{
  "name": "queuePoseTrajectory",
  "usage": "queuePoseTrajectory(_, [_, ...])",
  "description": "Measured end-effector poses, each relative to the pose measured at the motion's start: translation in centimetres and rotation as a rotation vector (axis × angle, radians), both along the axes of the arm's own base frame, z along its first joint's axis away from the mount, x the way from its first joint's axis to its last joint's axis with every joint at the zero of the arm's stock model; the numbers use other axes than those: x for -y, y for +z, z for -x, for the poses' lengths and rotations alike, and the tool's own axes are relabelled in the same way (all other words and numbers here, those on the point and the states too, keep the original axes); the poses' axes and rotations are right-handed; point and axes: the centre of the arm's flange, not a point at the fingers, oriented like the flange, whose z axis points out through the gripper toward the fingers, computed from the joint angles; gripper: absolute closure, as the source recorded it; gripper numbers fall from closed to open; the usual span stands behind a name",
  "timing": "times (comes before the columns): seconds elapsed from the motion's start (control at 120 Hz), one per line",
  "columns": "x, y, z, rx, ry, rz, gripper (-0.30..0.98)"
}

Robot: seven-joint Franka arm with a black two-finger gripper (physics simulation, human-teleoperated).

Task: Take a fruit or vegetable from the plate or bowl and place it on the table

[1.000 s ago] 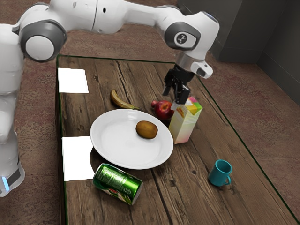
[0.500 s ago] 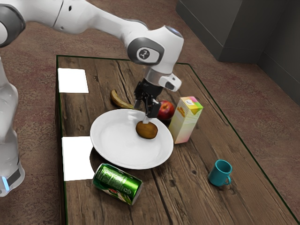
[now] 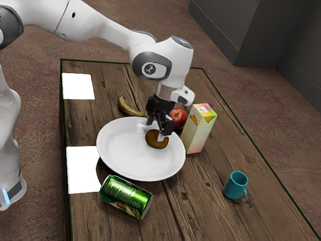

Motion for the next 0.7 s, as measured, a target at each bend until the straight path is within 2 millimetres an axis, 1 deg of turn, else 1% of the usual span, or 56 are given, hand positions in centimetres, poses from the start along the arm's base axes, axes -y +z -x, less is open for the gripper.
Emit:
queuePoseTrajectory(0.1, [-0.2,-1.2,0.2,-0.009,0.015,-0.002,0.00])
queuePoseTrajectory(0.417, [0.9,-4.2,-0.2,0.030,0.022,-0.003,0.00])
queuePoseTrajectory(0.458, [0.8,-4.3,-0.2,0.038,0.026,-0.003,0.04])
queuePoseTrajectory(0.517, [0.8,-4.3,-0.3,0.050,0.029,-0.002,0.14])
queuePoseTrajectory(0.558, [0.8,-4.2,-0.4,0.058,0.031,-0.003,0.19])
queuePoseTrajectory(0.65, [0.8,-3.8,-0.5,0.075,0.033,-0.006,0.21])
queuePoseTrajectory(0.7, [0.8,-2.8,-0.3,0.098,0.034,-0.006,0.25])
